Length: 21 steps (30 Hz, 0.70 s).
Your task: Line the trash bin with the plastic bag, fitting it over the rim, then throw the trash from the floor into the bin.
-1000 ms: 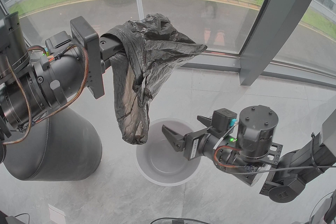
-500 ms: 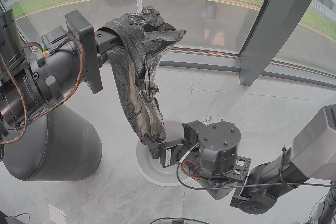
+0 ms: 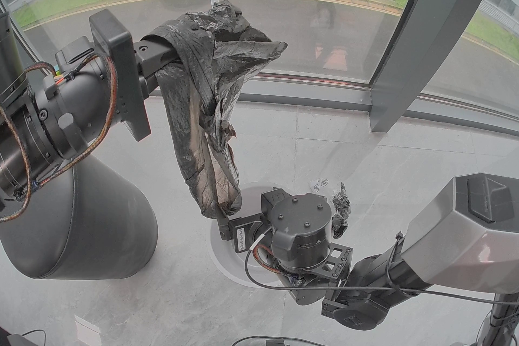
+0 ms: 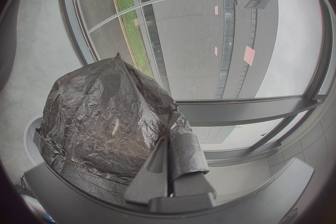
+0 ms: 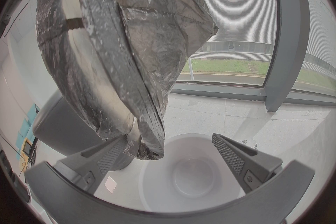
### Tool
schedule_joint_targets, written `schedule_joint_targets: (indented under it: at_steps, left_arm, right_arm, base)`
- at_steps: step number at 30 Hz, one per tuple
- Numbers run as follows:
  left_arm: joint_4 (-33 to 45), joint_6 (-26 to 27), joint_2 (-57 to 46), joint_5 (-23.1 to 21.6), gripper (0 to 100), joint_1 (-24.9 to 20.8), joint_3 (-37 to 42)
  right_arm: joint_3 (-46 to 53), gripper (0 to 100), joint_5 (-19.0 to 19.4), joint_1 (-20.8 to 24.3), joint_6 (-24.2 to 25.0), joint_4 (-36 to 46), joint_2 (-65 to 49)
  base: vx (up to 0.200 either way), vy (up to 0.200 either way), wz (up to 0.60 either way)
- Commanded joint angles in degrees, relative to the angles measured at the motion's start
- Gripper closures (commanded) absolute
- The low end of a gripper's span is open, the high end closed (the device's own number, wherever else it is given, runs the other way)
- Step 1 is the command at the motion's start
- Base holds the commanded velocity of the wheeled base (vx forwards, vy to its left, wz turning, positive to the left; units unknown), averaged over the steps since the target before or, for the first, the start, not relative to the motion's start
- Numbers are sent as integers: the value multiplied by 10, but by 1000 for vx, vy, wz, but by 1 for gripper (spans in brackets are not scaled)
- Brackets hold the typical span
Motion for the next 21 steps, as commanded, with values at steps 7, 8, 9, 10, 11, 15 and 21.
schedule_joint_targets:
  at_steps: [7,8,9,10,11,15,21]
  left_arm:
    - [0,0,-15,0,100,0,1]
    - [0,0,-15,0,100,0,1]
    - [0,0,-15,0,100,0,1]
    - [0,0,-15,0,100,0,1]
    - [0,0,-15,0,100,0,1]
    - [0,0,-16,-1,100,0,2]
    - [0,0,-17,-2,100,0,3]
  right_arm:
    - [-29,0,0,-6,-9,2,32]
    - [-30,0,0,-7,-11,2,33]
    - [-32,0,0,-9,-12,2,33]
    - [-33,0,0,-12,-13,2,33]
    - [-33,0,0,-13,-13,2,33]
    - [-36,0,0,-21,-13,1,35]
    - [-37,0,1,-27,-13,0,35]
  base:
    - [0,0,0]
    - [0,0,0]
    - [0,0,0]
    - [0,0,0]
    - [0,0,0]
    - [0,0,0]
    - [0,0,0]
